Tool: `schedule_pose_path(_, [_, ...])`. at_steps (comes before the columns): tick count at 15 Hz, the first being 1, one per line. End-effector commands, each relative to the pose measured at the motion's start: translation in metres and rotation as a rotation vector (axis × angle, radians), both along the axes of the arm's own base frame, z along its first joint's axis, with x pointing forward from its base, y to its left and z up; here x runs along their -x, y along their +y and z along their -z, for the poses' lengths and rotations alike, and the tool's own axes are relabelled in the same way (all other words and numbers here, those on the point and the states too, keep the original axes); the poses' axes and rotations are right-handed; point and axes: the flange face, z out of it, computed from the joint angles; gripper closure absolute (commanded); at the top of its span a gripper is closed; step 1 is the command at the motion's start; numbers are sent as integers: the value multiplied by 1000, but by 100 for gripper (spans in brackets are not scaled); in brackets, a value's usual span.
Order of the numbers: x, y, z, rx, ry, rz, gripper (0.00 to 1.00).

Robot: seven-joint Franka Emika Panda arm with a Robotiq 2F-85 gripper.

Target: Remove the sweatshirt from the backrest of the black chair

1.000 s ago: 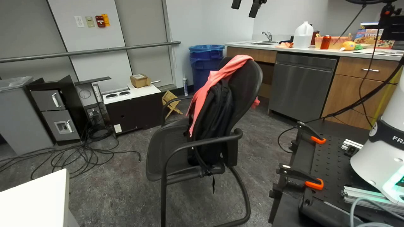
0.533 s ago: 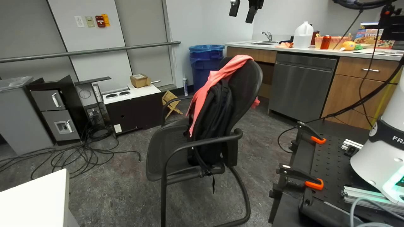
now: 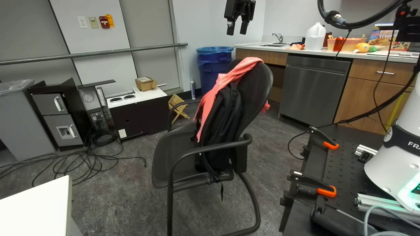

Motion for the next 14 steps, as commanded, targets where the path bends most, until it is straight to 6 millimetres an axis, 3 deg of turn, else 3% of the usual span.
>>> schedule_pose_path(1, [-45, -35, 5, 85, -1, -60, 0])
schedule_pose_path(8, [-100, -89, 23, 211, -3, -138, 0])
schedule_pose_path(14, [-112, -142, 44, 310, 18, -116, 0])
